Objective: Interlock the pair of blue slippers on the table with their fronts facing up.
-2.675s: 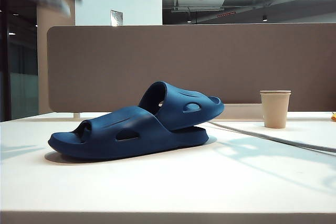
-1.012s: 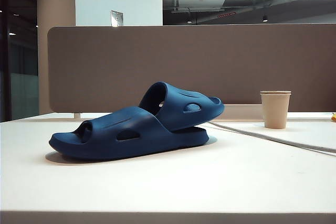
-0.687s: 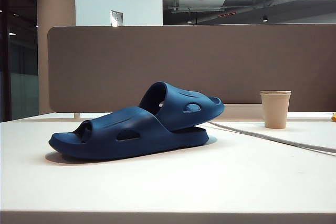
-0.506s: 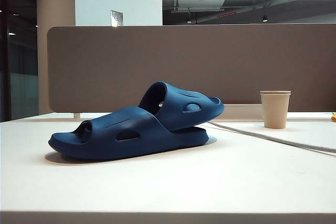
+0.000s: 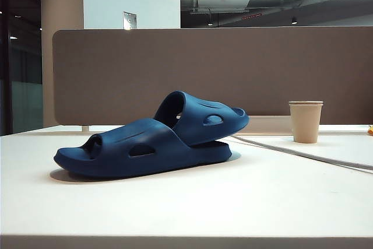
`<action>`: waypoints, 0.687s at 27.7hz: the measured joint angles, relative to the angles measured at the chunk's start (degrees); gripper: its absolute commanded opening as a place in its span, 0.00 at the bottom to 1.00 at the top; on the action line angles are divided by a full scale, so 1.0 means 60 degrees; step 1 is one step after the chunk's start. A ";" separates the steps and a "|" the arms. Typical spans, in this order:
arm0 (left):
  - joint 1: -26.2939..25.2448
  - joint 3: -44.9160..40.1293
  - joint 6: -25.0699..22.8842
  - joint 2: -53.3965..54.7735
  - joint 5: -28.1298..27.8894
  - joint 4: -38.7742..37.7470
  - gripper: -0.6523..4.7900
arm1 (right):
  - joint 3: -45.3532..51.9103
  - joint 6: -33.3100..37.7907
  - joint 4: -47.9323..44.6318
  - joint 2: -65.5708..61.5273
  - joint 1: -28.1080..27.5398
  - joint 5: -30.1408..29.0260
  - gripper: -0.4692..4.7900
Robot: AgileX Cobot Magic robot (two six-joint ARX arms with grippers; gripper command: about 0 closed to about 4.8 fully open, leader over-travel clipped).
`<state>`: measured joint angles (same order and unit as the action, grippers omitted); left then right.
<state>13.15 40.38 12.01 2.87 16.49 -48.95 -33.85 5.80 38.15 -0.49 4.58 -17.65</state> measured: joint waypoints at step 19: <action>0.0000 -0.0831 0.1027 0.0000 0.0240 0.0812 0.31 | 0.0918 0.0255 -0.1934 0.0018 0.0004 -0.0455 0.38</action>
<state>13.15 35.40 18.17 2.87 17.93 -44.07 -28.34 7.33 26.55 -0.38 4.60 -20.38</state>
